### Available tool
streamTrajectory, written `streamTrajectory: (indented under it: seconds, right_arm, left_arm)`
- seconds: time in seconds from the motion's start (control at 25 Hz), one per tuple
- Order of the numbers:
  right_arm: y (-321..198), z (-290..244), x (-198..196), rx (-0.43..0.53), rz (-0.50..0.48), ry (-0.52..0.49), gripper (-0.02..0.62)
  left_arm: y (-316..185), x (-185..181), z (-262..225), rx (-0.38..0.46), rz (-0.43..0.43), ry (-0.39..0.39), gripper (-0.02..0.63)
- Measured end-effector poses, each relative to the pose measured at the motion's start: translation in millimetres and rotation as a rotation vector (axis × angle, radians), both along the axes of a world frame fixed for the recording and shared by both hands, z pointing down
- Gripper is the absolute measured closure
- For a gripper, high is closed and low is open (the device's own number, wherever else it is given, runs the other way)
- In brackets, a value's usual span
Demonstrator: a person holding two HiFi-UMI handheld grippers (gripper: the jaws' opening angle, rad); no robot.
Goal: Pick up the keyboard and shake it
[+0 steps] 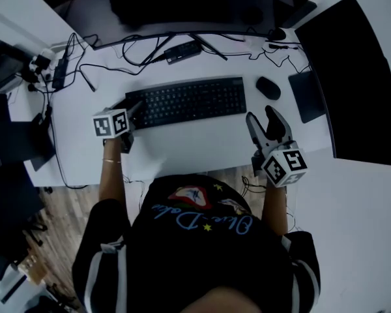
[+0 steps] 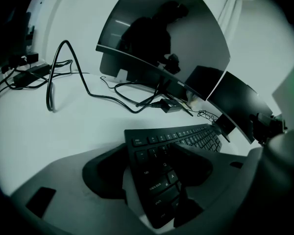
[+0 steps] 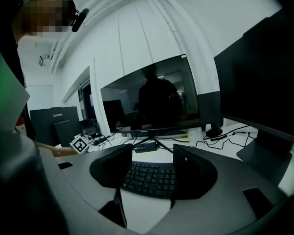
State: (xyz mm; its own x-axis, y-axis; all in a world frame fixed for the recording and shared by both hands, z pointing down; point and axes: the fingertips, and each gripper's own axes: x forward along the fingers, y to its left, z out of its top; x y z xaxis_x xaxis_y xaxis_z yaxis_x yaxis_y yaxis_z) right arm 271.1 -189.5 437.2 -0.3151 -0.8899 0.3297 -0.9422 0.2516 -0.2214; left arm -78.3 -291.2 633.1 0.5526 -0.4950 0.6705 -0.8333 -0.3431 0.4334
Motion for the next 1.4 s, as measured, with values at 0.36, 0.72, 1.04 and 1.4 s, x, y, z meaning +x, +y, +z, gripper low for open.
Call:
streamTrajectory:
  seconds: [0.36, 0.72, 1.04, 1.4]
  right_arm:
    - [-19, 101, 20, -0.256, -0.019, -0.007, 0.364]
    - [-35, 162, 27, -0.414, -0.049, -0.027, 0.356]
    - [-46, 193, 21, -0.509, -0.114, 0.021, 0.349]
    - [-52, 196, 21, -0.517, -0.080, -0.015, 0.383]
  left_arm:
    - [1, 1, -1, 0.017, -0.009, -0.024, 0.353]
    - [1, 1, -1, 0.022, -0.026, -0.033, 0.353]
    - [1, 3, -1, 0.020, -0.043, -0.041, 0.353]
    - [0, 4, -1, 0.031, -0.060, -0.046, 0.353]
